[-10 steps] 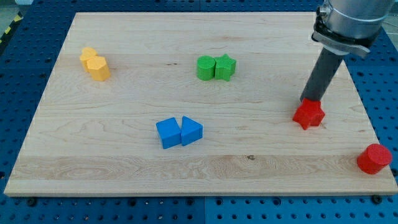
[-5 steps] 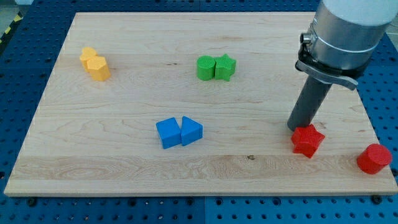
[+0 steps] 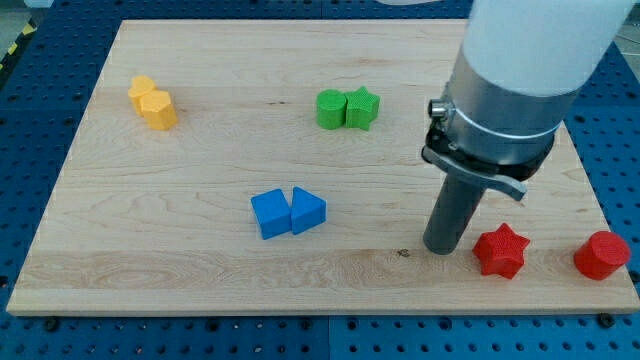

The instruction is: Push the red star left to the red circle

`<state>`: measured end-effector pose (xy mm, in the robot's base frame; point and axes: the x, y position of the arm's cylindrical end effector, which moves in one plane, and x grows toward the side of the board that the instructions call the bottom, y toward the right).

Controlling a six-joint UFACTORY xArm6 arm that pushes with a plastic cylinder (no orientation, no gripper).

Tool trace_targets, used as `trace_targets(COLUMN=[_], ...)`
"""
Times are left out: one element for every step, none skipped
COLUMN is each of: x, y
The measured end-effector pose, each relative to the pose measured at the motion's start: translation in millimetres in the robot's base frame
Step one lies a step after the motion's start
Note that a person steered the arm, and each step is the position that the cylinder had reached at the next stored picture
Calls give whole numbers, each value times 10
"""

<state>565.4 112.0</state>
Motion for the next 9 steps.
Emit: trace_targets(x=[81, 120, 120, 120, 120, 119, 119, 121, 159], y=[7, 90, 216, 324, 483, 690, 796, 796, 822])
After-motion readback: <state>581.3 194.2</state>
